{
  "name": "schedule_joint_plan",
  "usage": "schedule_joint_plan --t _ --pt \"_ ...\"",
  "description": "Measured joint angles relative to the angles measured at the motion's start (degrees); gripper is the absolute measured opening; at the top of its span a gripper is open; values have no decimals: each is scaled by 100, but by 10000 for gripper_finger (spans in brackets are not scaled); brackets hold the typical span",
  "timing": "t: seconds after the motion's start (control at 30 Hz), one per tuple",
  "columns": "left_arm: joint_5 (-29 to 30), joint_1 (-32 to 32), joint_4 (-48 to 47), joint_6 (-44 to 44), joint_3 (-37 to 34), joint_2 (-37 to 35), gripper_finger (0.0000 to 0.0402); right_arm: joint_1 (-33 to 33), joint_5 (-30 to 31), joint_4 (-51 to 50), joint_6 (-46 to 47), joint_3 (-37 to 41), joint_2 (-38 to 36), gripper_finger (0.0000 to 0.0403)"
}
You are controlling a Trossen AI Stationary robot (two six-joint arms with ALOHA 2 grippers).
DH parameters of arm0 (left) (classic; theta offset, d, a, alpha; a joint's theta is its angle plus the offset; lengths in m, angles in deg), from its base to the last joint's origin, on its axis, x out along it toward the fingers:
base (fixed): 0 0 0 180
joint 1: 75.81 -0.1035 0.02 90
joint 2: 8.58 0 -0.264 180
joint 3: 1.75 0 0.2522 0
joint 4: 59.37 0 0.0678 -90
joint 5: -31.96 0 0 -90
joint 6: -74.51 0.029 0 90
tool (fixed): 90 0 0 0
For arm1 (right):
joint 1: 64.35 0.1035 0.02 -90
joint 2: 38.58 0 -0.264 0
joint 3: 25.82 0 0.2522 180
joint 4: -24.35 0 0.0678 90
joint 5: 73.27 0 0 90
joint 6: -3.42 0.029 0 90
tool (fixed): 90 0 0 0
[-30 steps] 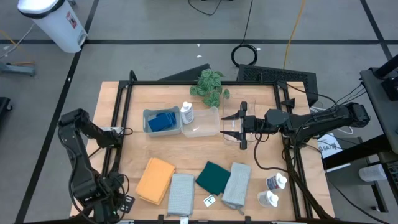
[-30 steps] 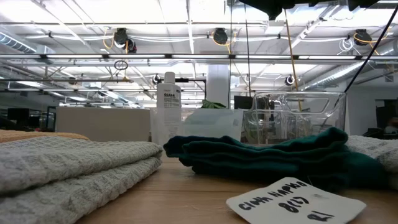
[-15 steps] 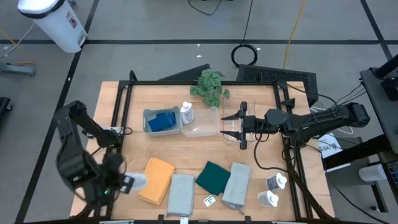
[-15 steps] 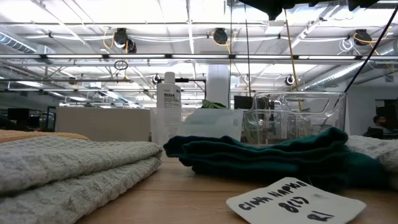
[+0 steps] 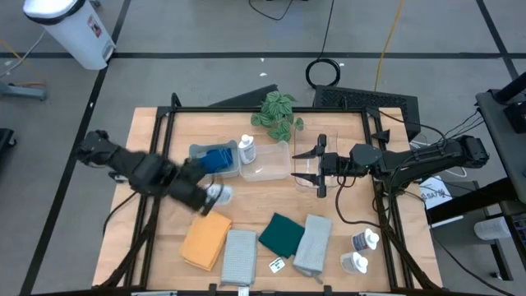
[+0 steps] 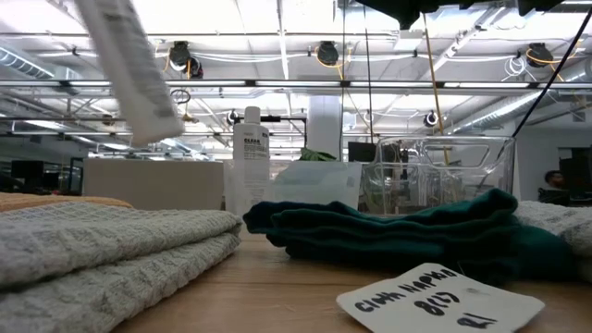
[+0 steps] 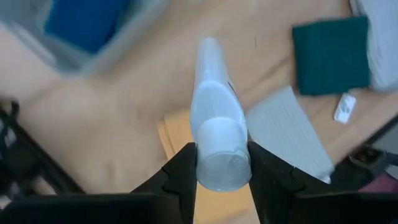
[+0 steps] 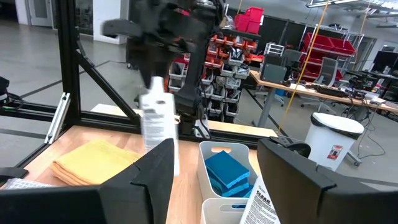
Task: Pick & Place Kitchen Items
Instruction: Put the white plastic restorer bottle into the white bin
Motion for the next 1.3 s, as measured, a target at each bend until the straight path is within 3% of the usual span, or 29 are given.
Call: schedule_joint_plan --t 0.2,0.4,0.73,0.97,1.3 --pt "-668 -1355 228 1832 -4 157 116 0 4 0 -5 0 0 203" --pt "-1202 -2102 178 2885 -4 601 116 0 9 -9 -1 0 0 203" --pt "-1419 -2336 -67 3943 20 1614 116 0 17 -187 269 0 2 203" --pt "-1421 -2333 30 4644 29 1800 120 0 18 -353 557 0 4 203" --pt "-1015 -2319 877 4798 -10 1116 334 38 22 -673 726 0 4 203"
